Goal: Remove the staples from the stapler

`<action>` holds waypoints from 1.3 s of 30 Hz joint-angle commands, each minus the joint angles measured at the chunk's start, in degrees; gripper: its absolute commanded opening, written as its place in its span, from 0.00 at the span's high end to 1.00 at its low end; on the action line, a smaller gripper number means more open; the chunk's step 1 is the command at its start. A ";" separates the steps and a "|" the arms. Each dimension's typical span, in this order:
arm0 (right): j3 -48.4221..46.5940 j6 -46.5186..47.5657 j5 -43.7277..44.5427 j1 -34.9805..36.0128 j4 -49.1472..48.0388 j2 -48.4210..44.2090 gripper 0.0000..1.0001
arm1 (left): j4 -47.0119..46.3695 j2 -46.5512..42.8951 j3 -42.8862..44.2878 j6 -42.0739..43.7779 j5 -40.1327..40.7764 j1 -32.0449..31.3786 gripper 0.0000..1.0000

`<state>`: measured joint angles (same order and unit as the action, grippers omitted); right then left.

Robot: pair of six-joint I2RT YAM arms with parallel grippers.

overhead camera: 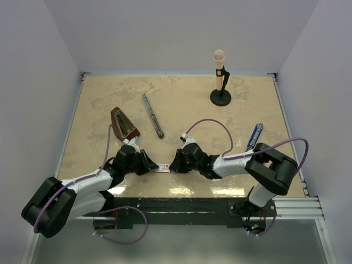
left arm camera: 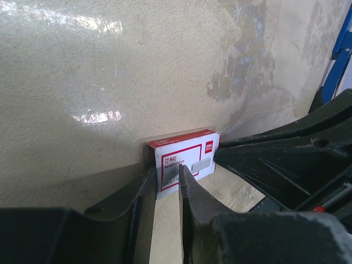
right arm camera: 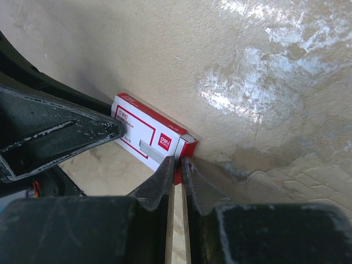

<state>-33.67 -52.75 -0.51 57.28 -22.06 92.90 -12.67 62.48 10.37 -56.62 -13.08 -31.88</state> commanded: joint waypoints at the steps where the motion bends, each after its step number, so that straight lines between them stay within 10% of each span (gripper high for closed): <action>1: -1.66 -0.77 1.83 1.52 -0.26 1.23 0.90 | -3.86 0.54 -0.70 -1.48 -1.42 -1.34 0.73; 13: -1.22 -1.74 3.50 2.14 0.35 0.00 0.81 | -0.71 0.01 0.43 -1.13 0.24 -2.05 0.70; 20: -0.43 -0.25 7.19 2.05 6.50 -7.20 0.64 | 9.49 -3.06 5.27 2.65 5.95 -2.14 0.44; 30: 1.85 1.86 16.59 2.05 17.75 -24.76 0.06 | 29.53 0.79 20.12 8.80 18.16 -8.37 0.19; 32: 2.29 1.86 18.88 2.05 20.12 -27.50 0.02 | 33.12 2.47 23.72 9.16 19.93 -11.27 0.01; 39: 5.54 1.16 26.17 2.05 26.80 -41.38 0.01 | 38.77 10.46 30.32 9.42 23.80 -17.07 0.00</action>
<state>-29.78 -51.37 18.72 59.22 -0.16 56.75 20.73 69.76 37.15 -48.77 6.87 -46.92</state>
